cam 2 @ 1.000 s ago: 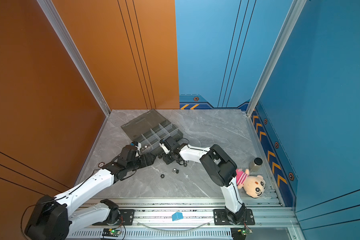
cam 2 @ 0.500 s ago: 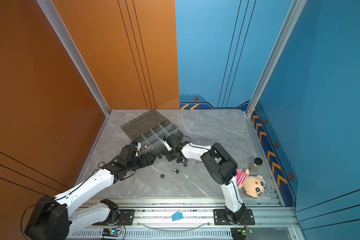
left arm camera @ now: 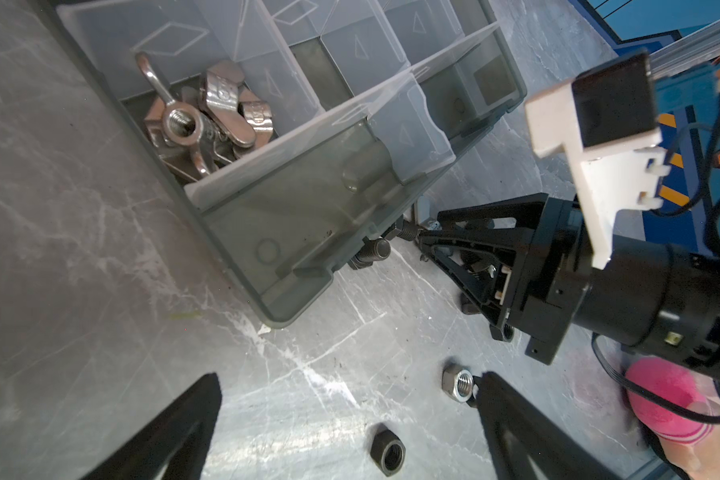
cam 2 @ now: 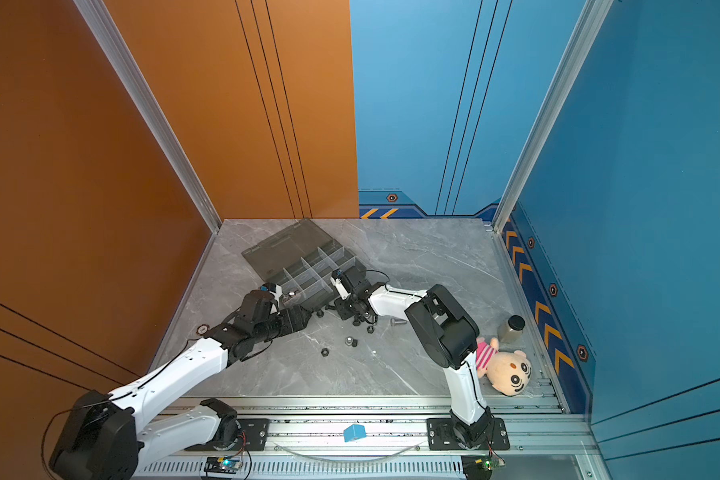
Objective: Sort the screws and nuts into containers
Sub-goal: 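Close the right gripper on the silver wing nut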
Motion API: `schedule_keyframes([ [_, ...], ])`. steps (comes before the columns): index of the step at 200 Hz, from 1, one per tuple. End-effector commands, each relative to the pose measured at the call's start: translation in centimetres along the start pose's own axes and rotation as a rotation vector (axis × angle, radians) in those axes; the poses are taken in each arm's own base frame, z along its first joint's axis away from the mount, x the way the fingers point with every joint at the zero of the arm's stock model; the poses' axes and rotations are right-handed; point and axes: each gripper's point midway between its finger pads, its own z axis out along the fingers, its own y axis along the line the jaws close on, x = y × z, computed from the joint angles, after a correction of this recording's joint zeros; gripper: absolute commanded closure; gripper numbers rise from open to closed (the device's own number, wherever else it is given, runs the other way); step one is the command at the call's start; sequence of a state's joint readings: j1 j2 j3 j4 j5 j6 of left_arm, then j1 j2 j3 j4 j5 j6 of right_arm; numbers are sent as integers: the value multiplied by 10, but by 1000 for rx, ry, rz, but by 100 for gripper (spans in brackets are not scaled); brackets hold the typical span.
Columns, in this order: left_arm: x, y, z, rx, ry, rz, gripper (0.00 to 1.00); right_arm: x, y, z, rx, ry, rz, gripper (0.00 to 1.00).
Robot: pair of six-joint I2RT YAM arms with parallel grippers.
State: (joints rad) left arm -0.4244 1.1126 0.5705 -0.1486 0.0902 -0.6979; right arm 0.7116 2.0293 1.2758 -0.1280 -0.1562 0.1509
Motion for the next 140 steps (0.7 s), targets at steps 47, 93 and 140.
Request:
schedule_keyframes([
  [47, 5, 5, -3, 1, 9, 0, 2, 47, -6, 12, -3, 143, 20, 76],
  [93, 5, 5, -4, 3, 5, 0, 2, 40, -1, 5, -27, 111, 22, 93],
  [140, 2, 4, -9, 30, -5, -20, 2, 16, -2, -18, -91, 7, 55, 100],
])
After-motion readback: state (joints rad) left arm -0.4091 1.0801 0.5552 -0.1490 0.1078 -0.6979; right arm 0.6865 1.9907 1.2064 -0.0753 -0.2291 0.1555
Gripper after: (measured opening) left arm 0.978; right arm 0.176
